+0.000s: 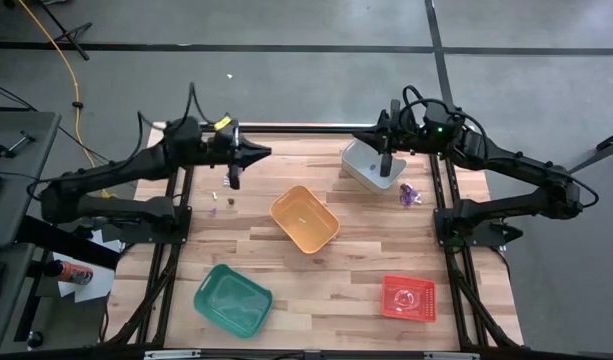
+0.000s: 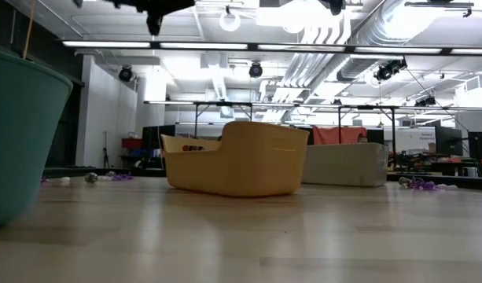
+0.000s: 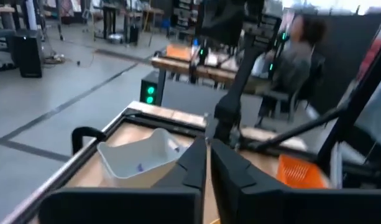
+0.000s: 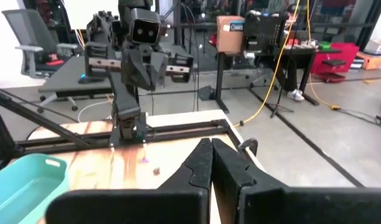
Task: Sort Halloween decoration
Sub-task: Put the purple witch hat toy into the white bin
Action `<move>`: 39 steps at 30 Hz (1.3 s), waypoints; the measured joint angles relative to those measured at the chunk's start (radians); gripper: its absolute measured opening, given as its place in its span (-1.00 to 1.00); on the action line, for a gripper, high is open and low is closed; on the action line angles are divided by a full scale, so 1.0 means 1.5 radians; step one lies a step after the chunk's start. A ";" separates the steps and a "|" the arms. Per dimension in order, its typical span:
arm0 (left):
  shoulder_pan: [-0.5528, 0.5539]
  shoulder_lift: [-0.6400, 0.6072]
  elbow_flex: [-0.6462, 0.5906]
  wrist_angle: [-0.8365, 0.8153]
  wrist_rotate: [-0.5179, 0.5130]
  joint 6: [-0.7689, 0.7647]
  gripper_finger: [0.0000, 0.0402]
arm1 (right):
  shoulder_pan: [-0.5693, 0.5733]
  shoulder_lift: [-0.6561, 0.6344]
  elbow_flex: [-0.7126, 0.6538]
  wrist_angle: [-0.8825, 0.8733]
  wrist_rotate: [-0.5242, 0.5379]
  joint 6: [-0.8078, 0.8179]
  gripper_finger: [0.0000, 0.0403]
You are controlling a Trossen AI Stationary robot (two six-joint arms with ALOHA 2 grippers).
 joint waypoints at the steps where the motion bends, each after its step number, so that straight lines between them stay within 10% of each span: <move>1: 0.000 -0.010 -0.024 0.029 -0.005 -0.017 -0.96 | 0.000 0.000 0.000 -0.004 0.000 0.000 -1.00; 12: 0.000 -0.044 -0.075 0.102 -0.039 -0.051 -1.00 | 0.000 0.001 0.000 -0.036 0.008 0.058 -1.00; 24: 0.000 -0.041 -0.075 0.071 -0.041 -0.044 -1.00 | 0.050 0.068 -0.057 -0.645 0.020 0.347 -1.00; 39: 0.001 -0.041 -0.075 0.066 -0.041 -0.051 -1.00 | -0.024 0.069 -0.355 -0.531 0.101 0.823 -0.70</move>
